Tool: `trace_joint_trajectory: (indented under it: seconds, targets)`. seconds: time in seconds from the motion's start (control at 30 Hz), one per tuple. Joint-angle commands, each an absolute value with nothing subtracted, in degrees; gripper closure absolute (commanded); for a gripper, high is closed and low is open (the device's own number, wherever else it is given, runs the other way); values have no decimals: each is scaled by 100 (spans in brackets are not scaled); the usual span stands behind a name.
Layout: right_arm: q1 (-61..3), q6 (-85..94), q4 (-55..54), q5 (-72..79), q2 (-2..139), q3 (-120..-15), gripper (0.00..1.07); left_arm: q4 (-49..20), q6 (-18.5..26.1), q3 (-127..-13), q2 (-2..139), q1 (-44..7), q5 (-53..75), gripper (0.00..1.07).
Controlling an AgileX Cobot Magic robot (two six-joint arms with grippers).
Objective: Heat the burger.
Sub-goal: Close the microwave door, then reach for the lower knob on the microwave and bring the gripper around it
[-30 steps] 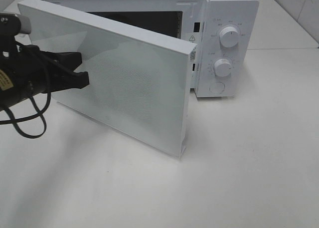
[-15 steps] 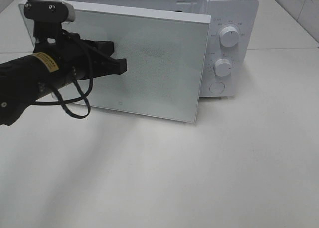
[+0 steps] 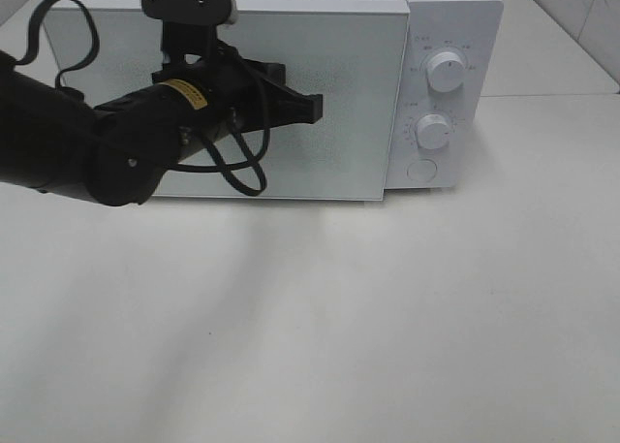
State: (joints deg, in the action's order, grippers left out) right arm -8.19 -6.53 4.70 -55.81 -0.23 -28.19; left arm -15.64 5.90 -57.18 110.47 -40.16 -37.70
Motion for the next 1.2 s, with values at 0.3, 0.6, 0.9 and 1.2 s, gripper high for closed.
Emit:
trace_joint_trajectory:
  seconds: [0.3,0.6,0.9,1.2]
  targets:
    - [-779,-682,487,-5500,-195,-2830,34,-2893,1644,-6790,11665,-4309,-3684,107]
    - [-779,-682,487,-5500,-195,-2830,34,-3180,1759,-7248,11923,-4303,-3678,107]
    - [-779,-682,487,-5500,-195,-2830,34,-3180,1759,-7351,12009,-4269,-3575,107]
    - [-779,-682,487,-5500,-195,-2830,34,-3174,1879,-7322,11803,-4681,-3231,107]
